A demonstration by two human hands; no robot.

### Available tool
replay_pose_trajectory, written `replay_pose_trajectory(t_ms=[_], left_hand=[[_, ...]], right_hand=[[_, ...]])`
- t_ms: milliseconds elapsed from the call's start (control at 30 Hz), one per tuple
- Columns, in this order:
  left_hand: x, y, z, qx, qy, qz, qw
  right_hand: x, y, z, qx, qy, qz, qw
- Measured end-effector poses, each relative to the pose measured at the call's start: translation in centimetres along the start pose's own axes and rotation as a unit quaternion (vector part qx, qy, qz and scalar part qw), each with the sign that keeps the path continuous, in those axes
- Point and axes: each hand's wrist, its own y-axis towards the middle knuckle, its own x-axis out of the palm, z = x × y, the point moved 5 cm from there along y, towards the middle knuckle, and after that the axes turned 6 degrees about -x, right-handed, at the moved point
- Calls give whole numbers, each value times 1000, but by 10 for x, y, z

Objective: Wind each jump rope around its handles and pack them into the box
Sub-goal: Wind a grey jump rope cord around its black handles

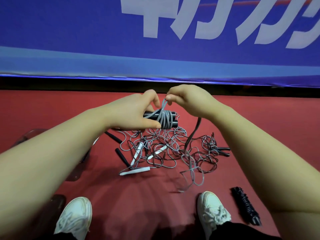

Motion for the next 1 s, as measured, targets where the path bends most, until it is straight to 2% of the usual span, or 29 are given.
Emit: replay_pose_trajectory(t_ms=[67, 133, 167, 233, 300, 367, 433, 533, 567, 667, 700, 733, 767, 833, 933, 967, 1000], left_hand=[[-4, -2, 5, 11, -10, 5, 1000], [-8, -5, 14, 49, -24, 6, 998], [-8, -7, 19, 73, -28, 0, 997], [-6, -9, 27, 115, -23, -19, 993], [-1, -11, 34, 135, -26, -38, 990], [4, -11, 37, 138, -60, -53, 987], [5, -10, 33, 120, -124, -65, 983], [3, -8, 22, 85, -229, -83, 966], [4, -7, 18, 74, -253, -84, 961], [3, -6, 9, 52, -269, -74, 959], [2, -6, 7, 50, -261, -64, 962], [0, -6, 6, 49, -253, -51, 965], [-3, -6, 4, 50, -241, -37, 969], [-9, -6, 4, 57, -205, -13, 977], [-10, -5, 8, 57, -197, -12, 979], [-9, -4, 7, 49, -211, -9, 976], [-10, -3, 5, 37, -230, -1, 972]], right_hand=[[3, 0, 7, 5, 65, -17, 998], [8, -4, 10, 21, 212, -53, 976], [11, -8, 11, 37, 310, -78, 947], [25, -18, 14, 75, 475, -155, 863], [37, -27, 16, 80, 561, -239, 788], [45, -33, 18, 67, 595, -279, 751], [51, -33, 25, 69, 618, -257, 739], [58, -28, 41, 64, 647, -149, 745], [58, -26, 42, 57, 633, -116, 764], [43, -20, 40, 29, 450, 25, 892], [38, -19, 36, 15, 389, 57, 919], [39, -17, 35, 16, 367, 68, 928], [41, -17, 33, 39, 391, 58, 918], [54, -17, 34, 93, 499, -2, 862], [75, -17, 27, 140, 658, -130, 729], [82, -16, 25, 150, 681, -150, 701], [87, -14, 23, 155, 686, -156, 693]])
